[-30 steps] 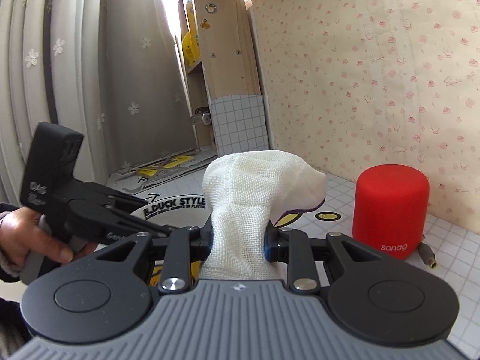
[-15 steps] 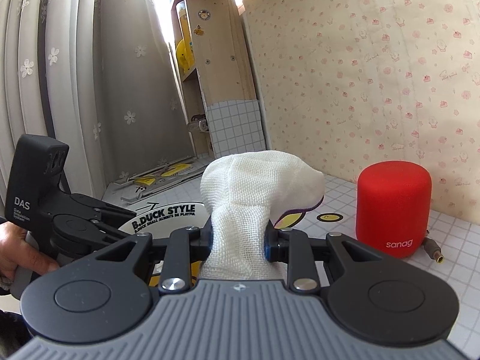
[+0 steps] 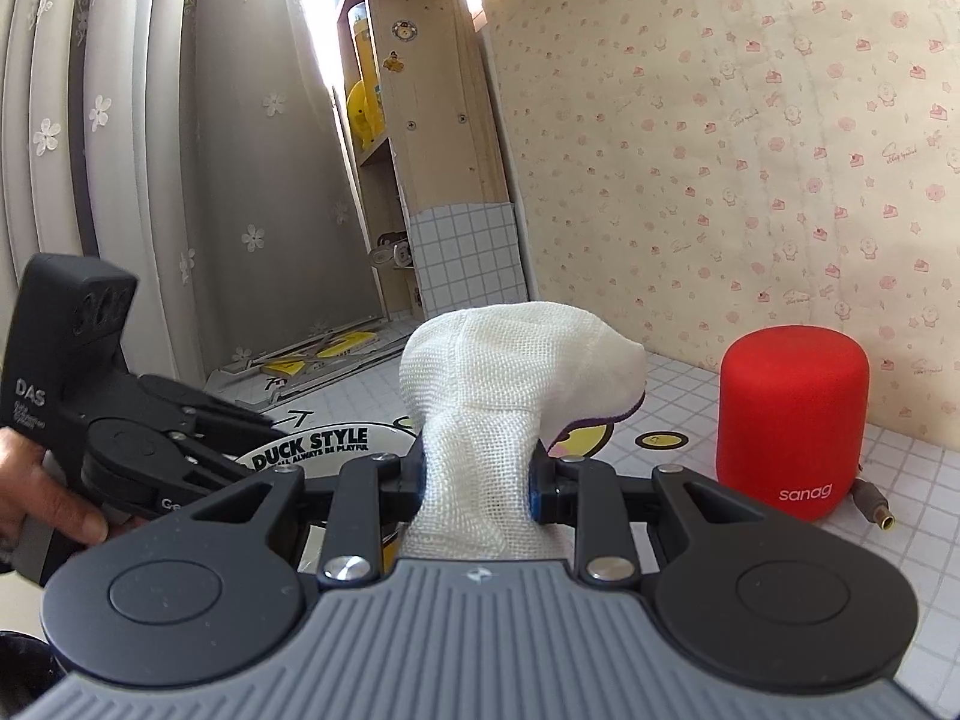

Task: Clean bowl
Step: 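Rub the cloth on the bowl's outer wall with the right gripper while the left gripper holds the rim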

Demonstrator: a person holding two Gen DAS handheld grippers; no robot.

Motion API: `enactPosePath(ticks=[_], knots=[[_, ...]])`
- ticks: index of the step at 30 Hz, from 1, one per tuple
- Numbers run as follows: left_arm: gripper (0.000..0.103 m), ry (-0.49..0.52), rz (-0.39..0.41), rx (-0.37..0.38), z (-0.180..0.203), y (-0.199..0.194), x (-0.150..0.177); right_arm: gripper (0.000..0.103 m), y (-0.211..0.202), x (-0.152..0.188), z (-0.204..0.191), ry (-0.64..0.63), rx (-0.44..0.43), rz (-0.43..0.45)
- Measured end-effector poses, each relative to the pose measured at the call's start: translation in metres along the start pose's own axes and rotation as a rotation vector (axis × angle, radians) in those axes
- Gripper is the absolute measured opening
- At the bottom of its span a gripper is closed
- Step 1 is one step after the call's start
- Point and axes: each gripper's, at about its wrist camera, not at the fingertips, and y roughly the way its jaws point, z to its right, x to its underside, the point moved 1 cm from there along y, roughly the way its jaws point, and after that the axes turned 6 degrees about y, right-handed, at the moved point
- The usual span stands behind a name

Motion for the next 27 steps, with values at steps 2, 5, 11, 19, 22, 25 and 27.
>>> enactPosePath(ticks=[2,5,11,19,22,25,27], knots=[[0.040,0.018,-0.004,0.006,0.001,0.001,-0.002,0.029,0.000,0.000,0.000,-0.002,0.004,-0.001],[0.038,-0.043,0.002,0.021,-0.004,0.003,-0.001,0.029,-0.001,0.000,0.001,-0.004,0.007,0.001],[0.037,-0.197,0.036,-0.044,-0.004,0.006,0.001,0.030,-0.003,-0.001,0.004,-0.008,0.036,0.011],[0.037,-0.352,0.076,-0.160,-0.002,0.010,0.000,0.030,-0.004,-0.003,0.006,-0.014,0.080,0.023],[0.042,-0.371,0.080,-0.193,0.004,0.013,0.000,0.030,-0.005,-0.003,0.008,-0.012,0.082,0.024],[0.045,-0.348,0.055,-0.186,0.010,0.013,0.001,0.030,-0.005,-0.004,0.008,-0.013,0.078,0.021],[0.045,-0.303,0.050,-0.176,0.011,0.013,0.001,0.030,-0.006,-0.004,0.008,-0.015,0.076,0.018]])
